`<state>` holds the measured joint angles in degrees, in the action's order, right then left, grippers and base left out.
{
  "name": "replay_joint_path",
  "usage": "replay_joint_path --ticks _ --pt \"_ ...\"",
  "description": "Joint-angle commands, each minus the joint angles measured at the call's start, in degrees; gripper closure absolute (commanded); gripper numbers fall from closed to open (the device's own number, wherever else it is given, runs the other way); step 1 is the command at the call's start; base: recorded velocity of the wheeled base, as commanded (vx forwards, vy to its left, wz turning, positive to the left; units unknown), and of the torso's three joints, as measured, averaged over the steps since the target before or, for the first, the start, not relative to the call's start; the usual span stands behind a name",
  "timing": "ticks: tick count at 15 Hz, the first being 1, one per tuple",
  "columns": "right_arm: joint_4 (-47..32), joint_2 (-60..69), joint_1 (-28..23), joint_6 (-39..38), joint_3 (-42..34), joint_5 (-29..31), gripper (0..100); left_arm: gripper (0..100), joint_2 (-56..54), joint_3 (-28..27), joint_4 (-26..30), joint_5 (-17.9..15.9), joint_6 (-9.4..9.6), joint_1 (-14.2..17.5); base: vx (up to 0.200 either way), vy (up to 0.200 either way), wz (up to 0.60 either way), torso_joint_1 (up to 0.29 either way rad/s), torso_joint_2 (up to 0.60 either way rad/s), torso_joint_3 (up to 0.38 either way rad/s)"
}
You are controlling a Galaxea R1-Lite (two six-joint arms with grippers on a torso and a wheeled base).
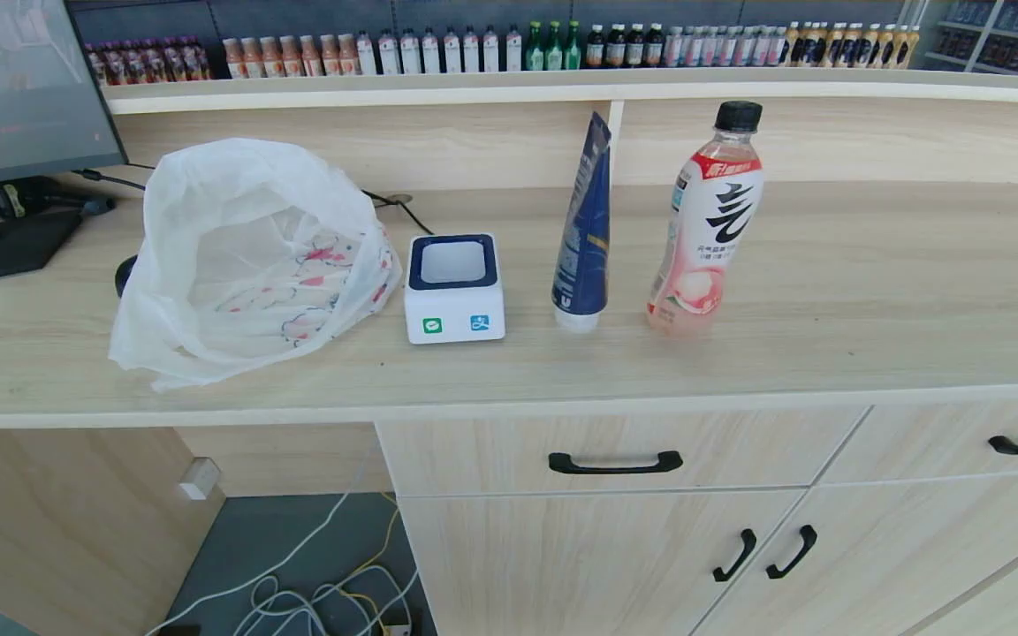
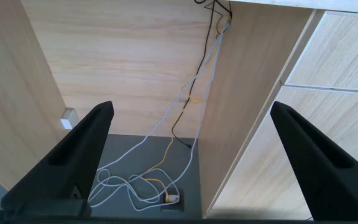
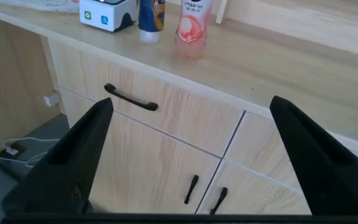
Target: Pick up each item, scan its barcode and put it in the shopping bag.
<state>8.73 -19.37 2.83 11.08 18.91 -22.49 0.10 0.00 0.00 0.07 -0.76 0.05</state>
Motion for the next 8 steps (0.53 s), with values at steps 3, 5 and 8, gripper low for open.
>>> replay_joint_path --ticks 3,5,8 --pt "0.50 -9.37 6.05 10.89 -2.30 -1.59 0 0 -0.01 0.00 0.00 0.01 -0.04 0.04 0.000 0.000 0.00 0.000 0.00 0.000" --pt "0.59 -14.73 8.25 13.18 -0.19 -1.50 0 0 -0.01 0.00 0.00 0.01 -0.04 0.04 0.000 0.000 0.00 0.000 0.00 0.000" --pt "0.85 -25.19 8.33 17.31 7.46 -1.33 0 0 -0.01 0.00 0.00 0.01 -0.04 0.04 0.000 0.000 0.00 0.000 0.00 0.000"
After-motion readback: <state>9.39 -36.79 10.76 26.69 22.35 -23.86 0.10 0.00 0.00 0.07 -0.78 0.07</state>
